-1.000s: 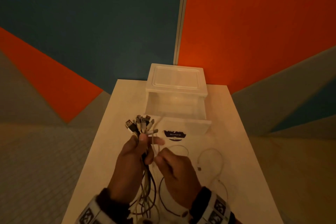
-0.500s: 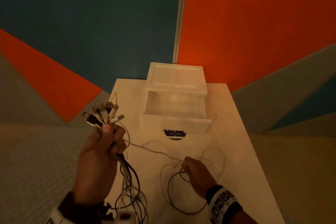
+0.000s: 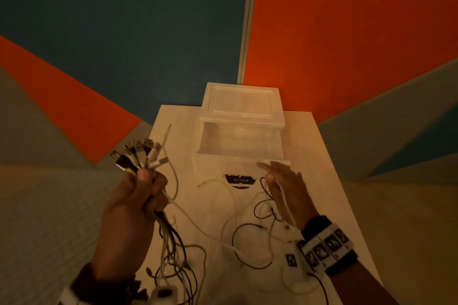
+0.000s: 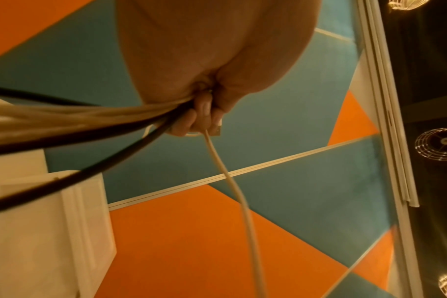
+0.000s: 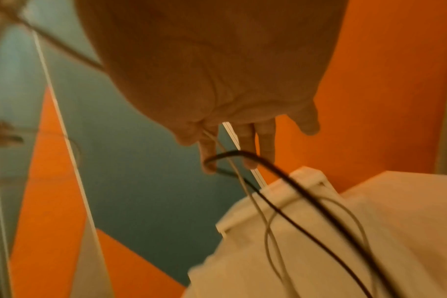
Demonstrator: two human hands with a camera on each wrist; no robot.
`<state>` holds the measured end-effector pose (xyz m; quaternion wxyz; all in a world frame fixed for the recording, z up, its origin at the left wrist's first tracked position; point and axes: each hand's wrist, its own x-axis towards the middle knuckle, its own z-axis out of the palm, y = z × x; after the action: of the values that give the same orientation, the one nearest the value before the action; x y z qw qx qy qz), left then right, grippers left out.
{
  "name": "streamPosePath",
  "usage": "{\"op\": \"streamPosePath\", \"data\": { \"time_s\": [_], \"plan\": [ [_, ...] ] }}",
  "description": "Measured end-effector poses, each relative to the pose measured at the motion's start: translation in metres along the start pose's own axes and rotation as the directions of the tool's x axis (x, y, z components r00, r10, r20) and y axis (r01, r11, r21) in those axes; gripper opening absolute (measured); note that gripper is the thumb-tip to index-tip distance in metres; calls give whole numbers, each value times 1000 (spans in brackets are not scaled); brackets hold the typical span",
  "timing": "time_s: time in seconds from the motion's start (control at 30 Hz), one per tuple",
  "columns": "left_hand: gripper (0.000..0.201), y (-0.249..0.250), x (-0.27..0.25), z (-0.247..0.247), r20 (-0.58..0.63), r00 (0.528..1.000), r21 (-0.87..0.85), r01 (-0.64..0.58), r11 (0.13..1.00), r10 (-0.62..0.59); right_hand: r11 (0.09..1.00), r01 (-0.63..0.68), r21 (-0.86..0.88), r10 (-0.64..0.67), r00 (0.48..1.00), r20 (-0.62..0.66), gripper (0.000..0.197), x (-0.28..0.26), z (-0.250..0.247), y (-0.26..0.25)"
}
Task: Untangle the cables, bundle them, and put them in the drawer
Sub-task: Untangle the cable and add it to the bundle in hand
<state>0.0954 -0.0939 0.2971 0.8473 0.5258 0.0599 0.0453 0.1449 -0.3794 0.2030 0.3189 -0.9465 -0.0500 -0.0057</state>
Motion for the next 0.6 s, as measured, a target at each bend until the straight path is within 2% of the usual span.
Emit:
{"op": "streamPosePath", "data": {
  "time_s": [0.07, 0.1, 0.17, 0.27, 0.4, 0.5, 0.57, 0.6],
  "plan": [
    [26, -3, 1, 0, -9, 1000, 29, 15, 999, -15, 994, 94, 61, -85, 987, -137, 48, -6, -17, -15],
    [22, -5, 2, -1, -11, 1000, 44, 28, 999, -27, 981, 130, 147, -101, 976, -192, 47, -10, -23, -22],
    [21, -7, 3, -2, -5, 999, 60, 47, 997, -47, 916, 197, 349, -104, 958, -268, 48, -18, -33, -35],
    [24, -9, 4, -1, 2, 998, 59, 60, 996, -61, 842, 302, 447, -122, 914, -388, 43, -26, -48, -48],
    [20, -14, 7, 0, 22, 997, 64, 70, 996, -71, 891, 271, 364, -111, 908, -403, 38, -28, -57, -51],
    [19, -15, 7, -3, 42, 997, 80, 56, 995, -60, 907, 275, 318, -105, 880, -463, 38, -35, -72, -51],
    [20, -15, 6, -5, 52, 997, 113, 53, 992, -60, 873, 272, 405, -67, 889, -452, 30, -51, -87, -51],
    [20, -15, 6, -5, 52, 997, 133, 54, 990, -61, 856, 237, 460, -45, 920, -390, 25, -61, -93, -48]
  ]
}}
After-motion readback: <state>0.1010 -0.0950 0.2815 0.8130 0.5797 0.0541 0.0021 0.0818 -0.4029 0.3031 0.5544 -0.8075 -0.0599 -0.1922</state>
